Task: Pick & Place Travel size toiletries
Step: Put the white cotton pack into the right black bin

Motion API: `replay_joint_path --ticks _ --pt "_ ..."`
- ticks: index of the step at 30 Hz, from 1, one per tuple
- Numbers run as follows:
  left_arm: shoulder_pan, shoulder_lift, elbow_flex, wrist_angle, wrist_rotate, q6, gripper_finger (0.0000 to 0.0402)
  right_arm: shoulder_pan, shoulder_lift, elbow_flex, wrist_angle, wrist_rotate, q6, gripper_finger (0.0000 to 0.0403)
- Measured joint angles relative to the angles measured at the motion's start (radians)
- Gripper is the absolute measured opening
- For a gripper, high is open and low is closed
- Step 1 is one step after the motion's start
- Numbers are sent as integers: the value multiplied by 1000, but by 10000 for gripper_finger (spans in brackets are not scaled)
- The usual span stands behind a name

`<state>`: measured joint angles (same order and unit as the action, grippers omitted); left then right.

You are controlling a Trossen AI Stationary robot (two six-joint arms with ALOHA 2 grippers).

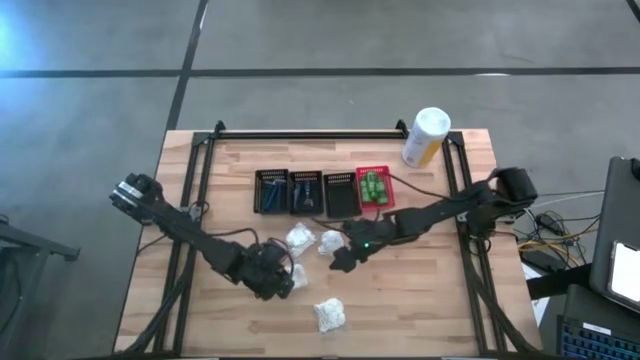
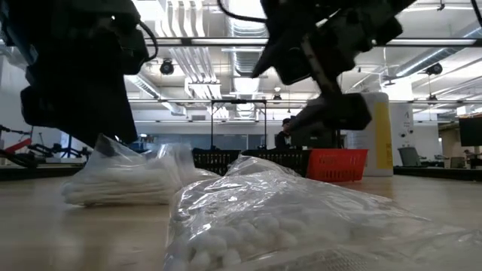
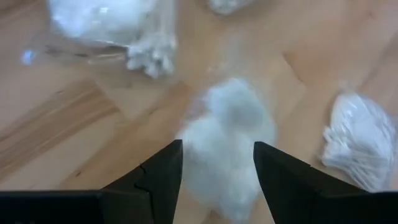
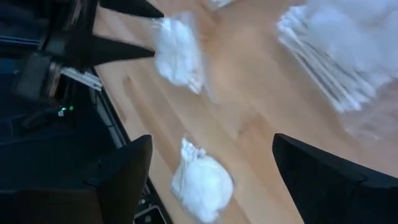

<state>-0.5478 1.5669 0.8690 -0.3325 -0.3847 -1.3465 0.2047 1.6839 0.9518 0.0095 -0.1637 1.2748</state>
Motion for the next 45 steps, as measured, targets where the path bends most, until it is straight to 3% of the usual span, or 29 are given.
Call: replay_joint_path --ticks 8,13,24,32,45 --pt "-42 -1 37 -12 4 9 202 1 148 141 -13 -47 -62 338" --pt "-81 -1 40 -103 47 -33 202 0 208 218 -42 -42 -119 342" --pt "-104 0 84 -127 35 -61 202 -9 352 327 -62 -100 -173 312" --pt "-104 54 75 -58 106 -46 202 -17 363 354 -62 -100 -198 291" --pt "-74 160 73 43 103 -10 202 -18 393 344 -93 -104 -236 296"
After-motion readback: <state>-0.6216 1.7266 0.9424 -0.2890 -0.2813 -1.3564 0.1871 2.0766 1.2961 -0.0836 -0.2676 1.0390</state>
